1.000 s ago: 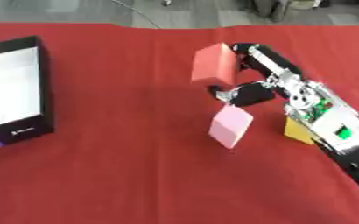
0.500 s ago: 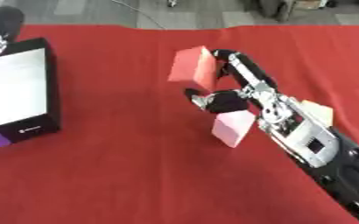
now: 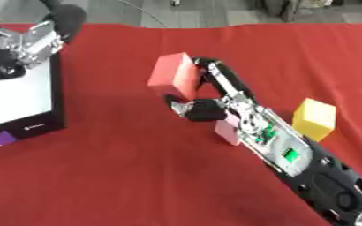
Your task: Pick up the objects with one hand, pass them to the other hand, and then place them into the box on the other side of the table.
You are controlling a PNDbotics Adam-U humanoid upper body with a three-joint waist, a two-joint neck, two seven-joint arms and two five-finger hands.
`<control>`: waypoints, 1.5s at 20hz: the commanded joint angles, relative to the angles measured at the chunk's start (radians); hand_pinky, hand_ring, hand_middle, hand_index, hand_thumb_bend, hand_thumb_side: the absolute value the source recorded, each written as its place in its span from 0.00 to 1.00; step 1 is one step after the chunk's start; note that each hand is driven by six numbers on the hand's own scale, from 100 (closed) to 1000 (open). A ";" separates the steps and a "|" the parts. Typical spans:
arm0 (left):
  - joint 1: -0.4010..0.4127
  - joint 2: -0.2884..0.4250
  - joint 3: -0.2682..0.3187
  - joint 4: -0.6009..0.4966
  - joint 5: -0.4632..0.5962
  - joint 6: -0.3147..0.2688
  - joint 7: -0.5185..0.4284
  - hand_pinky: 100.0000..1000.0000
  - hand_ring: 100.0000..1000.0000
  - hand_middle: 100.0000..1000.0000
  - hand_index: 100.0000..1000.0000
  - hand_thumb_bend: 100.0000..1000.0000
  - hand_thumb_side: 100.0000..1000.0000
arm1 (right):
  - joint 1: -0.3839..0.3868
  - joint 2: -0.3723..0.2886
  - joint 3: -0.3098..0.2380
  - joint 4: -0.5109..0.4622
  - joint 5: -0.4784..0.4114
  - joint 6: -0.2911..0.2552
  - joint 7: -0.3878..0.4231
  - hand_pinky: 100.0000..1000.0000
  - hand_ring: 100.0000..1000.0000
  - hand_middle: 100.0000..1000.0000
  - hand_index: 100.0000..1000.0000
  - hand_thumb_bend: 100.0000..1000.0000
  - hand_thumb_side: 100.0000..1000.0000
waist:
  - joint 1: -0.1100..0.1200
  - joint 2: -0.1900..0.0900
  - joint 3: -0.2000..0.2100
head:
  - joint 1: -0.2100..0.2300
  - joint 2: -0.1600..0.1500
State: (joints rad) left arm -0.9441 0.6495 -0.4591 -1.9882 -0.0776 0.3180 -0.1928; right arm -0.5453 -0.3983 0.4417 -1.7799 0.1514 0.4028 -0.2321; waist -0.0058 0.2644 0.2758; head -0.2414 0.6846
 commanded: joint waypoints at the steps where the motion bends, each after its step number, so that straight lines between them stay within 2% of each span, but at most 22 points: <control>1: -0.039 -0.019 -0.013 -0.012 -0.026 0.016 -0.031 0.77 0.59 0.76 0.76 0.18 0.57 | -0.017 0.026 0.008 0.012 0.012 -0.027 -0.042 0.77 0.44 0.44 0.49 0.00 0.10 | 0.005 -0.029 0.003 | 0.003 0.006; 10: -0.093 -0.089 -0.072 -0.012 -0.135 0.099 -0.158 0.80 0.66 0.78 0.77 0.17 0.58 | -0.027 0.102 0.030 0.080 0.071 -0.096 -0.136 0.77 0.44 0.44 0.49 0.00 0.09 | 0.005 -0.040 0.009 | 0.008 0.022; 16: -0.111 -0.114 -0.099 -0.012 -0.234 0.163 -0.308 0.84 0.73 0.80 0.80 0.13 0.49 | -0.034 0.140 0.047 0.134 0.126 -0.152 -0.181 0.77 0.44 0.44 0.49 0.00 0.06 | 0.004 -0.048 0.007 | 0.009 0.032; 20: -0.131 -0.150 -0.112 0.023 -0.325 0.197 -0.433 0.87 0.77 0.82 0.82 0.18 0.50 | -0.037 0.151 0.055 0.151 0.150 -0.170 -0.179 0.77 0.44 0.44 0.49 0.00 0.04 | 0.005 -0.051 0.009 | 0.012 0.038; 23: -0.150 -0.186 -0.129 0.069 -0.398 0.183 -0.507 0.88 0.81 0.83 0.84 0.23 0.51 | -0.038 0.155 0.057 0.158 0.163 -0.176 -0.177 0.77 0.44 0.44 0.49 0.00 0.04 | 0.006 -0.051 0.010 | 0.015 0.042; 30: -0.177 -0.234 -0.151 0.150 -0.565 0.099 -0.603 0.92 0.87 0.84 0.87 0.31 0.35 | -0.038 0.154 0.061 0.155 0.170 -0.194 -0.187 0.77 0.44 0.44 0.49 0.00 0.04 | 0.007 -0.050 0.010 | 0.015 0.045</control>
State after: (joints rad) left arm -1.0998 0.4143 -0.6153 -1.8429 -0.6150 0.4167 -0.7695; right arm -0.5675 -0.2418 0.5032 -1.6105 0.3138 0.2153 -0.4170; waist -0.0023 0.2370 0.2844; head -0.2300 0.7274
